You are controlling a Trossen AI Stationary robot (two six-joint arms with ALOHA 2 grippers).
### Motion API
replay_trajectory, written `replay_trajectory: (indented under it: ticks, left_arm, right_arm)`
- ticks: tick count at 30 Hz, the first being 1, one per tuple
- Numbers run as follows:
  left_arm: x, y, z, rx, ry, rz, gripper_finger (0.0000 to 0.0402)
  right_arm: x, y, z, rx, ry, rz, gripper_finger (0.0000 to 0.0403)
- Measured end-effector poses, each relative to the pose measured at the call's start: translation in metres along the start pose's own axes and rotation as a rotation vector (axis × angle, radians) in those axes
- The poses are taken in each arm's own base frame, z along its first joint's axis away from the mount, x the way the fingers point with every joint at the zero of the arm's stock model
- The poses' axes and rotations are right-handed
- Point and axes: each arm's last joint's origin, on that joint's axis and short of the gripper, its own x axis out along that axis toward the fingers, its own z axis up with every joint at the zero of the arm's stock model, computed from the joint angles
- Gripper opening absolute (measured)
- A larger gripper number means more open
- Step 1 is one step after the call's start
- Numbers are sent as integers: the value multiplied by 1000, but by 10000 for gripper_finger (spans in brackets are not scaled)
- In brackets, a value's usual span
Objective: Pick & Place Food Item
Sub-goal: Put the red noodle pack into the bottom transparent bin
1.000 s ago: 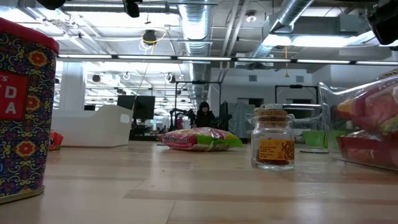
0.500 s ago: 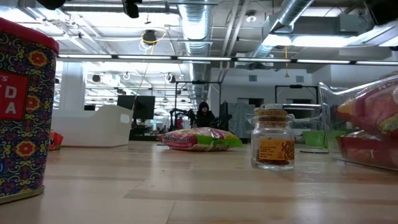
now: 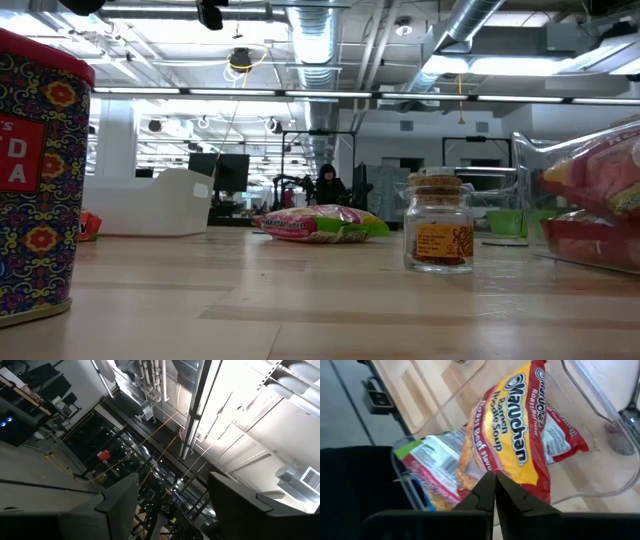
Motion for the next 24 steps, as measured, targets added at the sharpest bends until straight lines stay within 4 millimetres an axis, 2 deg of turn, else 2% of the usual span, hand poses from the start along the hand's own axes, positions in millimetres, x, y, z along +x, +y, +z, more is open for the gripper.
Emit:
replay_trajectory:
  ticks: [7,16,24]
  left_arm:
    - [0,0,0,-1,-3,4,232]
    - [0,0,0,-3,-3,3,232]
    - [0,0,0,-3,-3,3,232]
  right_arm:
    - [29,1,-1,-30,82,-65,2]
    - [40,-4,3,-54,101,-173,1]
    - [45,-5,14,-97,97,-175,0]
